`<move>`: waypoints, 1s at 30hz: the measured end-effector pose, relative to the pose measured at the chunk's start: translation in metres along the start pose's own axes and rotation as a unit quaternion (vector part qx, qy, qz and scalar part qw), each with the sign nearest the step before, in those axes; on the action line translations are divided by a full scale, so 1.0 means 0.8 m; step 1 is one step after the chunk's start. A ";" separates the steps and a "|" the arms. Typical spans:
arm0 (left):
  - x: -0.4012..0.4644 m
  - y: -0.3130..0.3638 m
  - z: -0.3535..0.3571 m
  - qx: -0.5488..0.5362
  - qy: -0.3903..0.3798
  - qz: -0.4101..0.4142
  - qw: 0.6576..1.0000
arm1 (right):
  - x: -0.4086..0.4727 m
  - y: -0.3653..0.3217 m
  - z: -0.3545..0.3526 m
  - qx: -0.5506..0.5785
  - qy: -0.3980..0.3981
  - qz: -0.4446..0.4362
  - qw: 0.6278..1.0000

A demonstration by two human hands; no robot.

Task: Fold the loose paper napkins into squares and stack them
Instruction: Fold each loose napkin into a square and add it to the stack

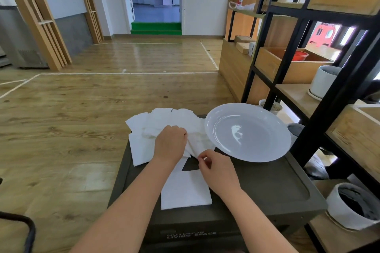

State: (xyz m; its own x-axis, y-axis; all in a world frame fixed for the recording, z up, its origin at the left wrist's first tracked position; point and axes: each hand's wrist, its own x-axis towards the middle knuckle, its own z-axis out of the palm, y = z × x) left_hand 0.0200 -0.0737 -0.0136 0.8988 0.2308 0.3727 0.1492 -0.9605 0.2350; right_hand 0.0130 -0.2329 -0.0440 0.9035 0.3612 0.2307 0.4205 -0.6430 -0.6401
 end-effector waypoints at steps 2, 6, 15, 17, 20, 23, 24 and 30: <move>-0.006 -0.001 -0.006 -0.038 0.013 -0.007 0.999 | -0.002 -0.001 -0.002 0.023 -0.001 0.012 1.000; -0.026 0.007 -0.032 -0.211 0.100 -0.056 0.971 | -0.001 -0.014 -0.011 0.134 0.027 0.053 0.989; -0.071 0.010 -0.088 -0.529 0.148 -0.135 0.825 | 0.005 -0.055 -0.030 0.298 0.139 0.055 0.943; -0.075 0.010 -0.092 -0.593 0.133 -0.159 0.778 | 0.003 -0.067 -0.029 0.313 0.124 0.023 0.941; -0.078 0.007 -0.089 -0.629 0.098 -0.202 0.744 | 0.001 -0.078 -0.029 0.321 0.089 -0.024 0.943; -0.081 0.002 -0.081 -0.636 0.084 -0.234 0.730 | 0.003 -0.079 -0.025 0.281 0.053 -0.040 0.957; -0.081 -0.001 -0.079 -0.642 0.083 -0.242 0.723 | 0.004 -0.079 -0.024 0.265 0.047 -0.041 0.962; -0.062 -0.026 -0.081 -0.645 0.038 -0.232 0.727 | 0.026 -0.087 -0.033 0.374 -0.106 0.008 0.921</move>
State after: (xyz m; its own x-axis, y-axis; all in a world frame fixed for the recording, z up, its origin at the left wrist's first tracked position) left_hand -0.0541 -0.0551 0.0210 0.8428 0.5378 0.0217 -0.1256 0.1573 0.9795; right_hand 0.0045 -0.1984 0.0244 0.8395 0.5300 0.1199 0.1615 -0.0327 -0.9863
